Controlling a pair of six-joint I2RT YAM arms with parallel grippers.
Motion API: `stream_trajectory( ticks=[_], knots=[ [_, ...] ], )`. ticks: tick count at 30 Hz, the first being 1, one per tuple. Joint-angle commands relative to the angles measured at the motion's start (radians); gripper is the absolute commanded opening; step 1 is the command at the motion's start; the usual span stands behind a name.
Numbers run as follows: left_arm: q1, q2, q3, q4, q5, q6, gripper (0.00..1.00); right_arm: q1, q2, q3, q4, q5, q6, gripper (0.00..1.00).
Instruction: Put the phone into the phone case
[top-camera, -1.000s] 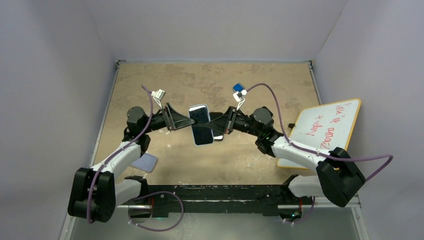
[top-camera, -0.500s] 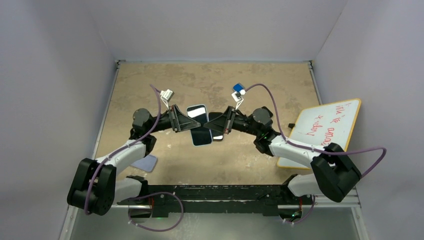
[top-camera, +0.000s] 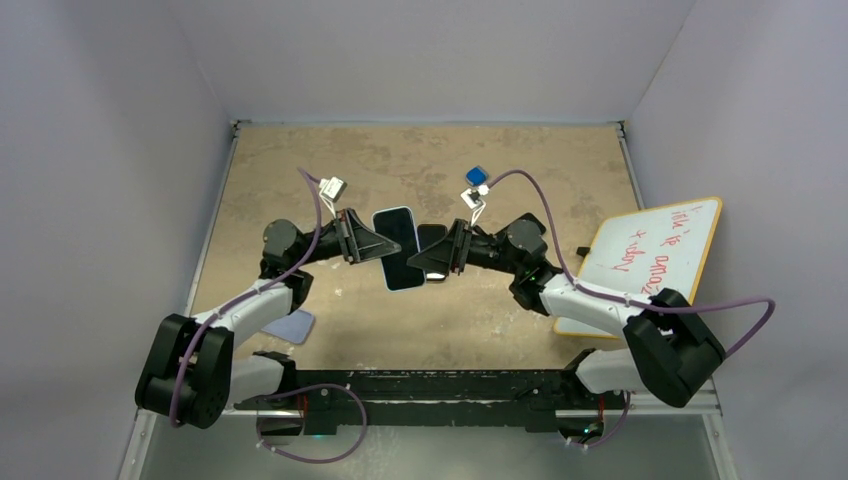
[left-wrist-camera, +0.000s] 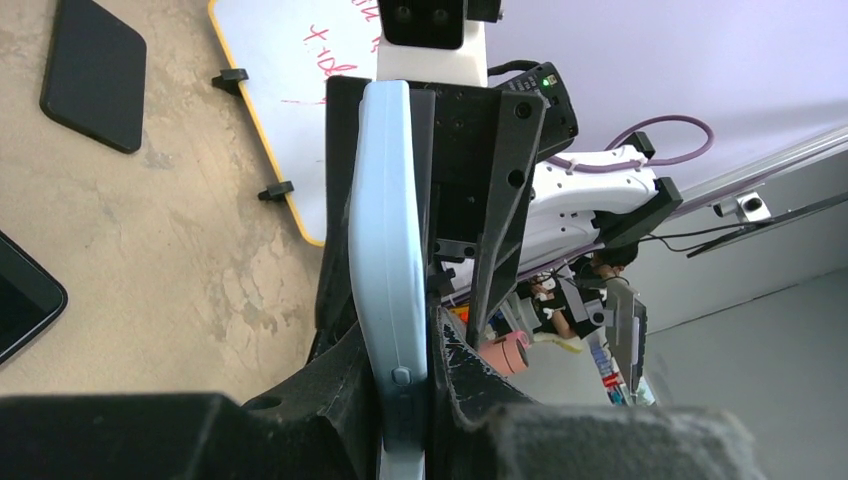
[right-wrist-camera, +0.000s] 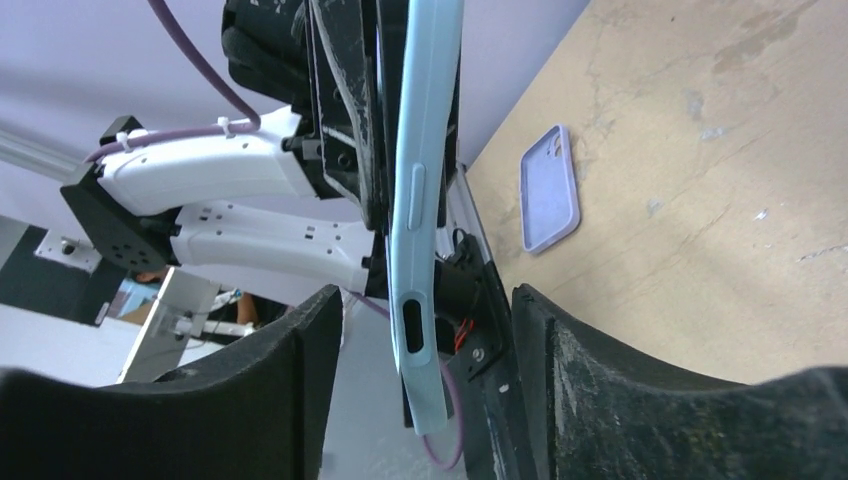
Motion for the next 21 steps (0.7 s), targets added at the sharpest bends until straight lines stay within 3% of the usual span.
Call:
stream_trajectory(
  ticks=[1, 14, 18, 21],
  knots=[
    [-0.004, -0.017, 0.006, 0.134, -0.009, -0.013, 0.0, 0.0, -0.024, -0.016, 0.015, -0.084, -0.048, 0.67],
    [-0.003, 0.011, 0.002, 0.138, -0.023, 0.013, 0.0, 0.0, 0.008, -0.038, 0.044, -0.152, -0.033, 0.66],
    [-0.003, 0.018, -0.002, 0.128, -0.029, 0.027, 0.0, 0.0, 0.018, -0.031, 0.042, -0.153, -0.015, 0.63],
    [-0.003, 0.018, 0.001, 0.097, -0.029, 0.053, 0.0, 0.001, 0.013, -0.03, 0.026, -0.146, 0.0, 0.55]
  ],
)
